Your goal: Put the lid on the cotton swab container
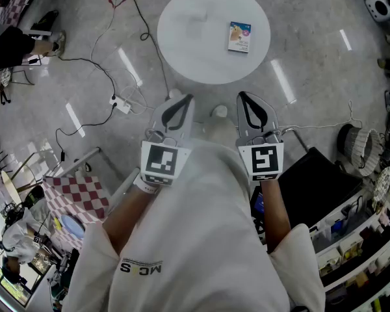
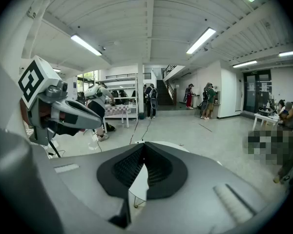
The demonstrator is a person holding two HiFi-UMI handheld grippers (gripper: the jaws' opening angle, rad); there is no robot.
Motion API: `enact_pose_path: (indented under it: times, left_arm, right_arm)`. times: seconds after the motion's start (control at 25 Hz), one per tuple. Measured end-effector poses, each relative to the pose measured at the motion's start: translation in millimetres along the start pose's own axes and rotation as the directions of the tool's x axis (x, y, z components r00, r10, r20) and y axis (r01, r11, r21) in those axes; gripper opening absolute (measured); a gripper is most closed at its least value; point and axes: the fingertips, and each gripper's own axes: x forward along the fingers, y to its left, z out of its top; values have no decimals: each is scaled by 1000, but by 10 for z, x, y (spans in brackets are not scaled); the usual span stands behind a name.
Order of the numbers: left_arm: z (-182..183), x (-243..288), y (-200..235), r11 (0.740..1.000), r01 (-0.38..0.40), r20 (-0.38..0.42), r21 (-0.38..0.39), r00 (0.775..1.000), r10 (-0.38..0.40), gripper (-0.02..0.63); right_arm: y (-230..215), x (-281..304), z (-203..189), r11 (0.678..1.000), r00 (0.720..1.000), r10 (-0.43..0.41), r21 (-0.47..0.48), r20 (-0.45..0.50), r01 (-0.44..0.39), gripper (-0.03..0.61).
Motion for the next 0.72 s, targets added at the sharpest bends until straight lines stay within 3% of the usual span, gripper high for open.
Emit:
enact_pose_path:
  times: [0.36, 0.6, 0.72]
  left_arm:
    - [159, -275, 324, 999, 22, 43, -47, 999, -20, 0]
    - [203, -319, 896, 993, 119, 53, -14, 992, -118, 0]
    - [279, -425, 1337, 987, 162, 67, -2, 985, -162, 0]
  right_arm:
    - [554, 31, 352, 1000, 998, -4, 12, 68, 3, -2]
    - [767, 417, 636, 984, 986, -134, 133, 96, 121, -3]
    - [932, 676, 773, 975, 982, -183, 137, 42, 176, -3]
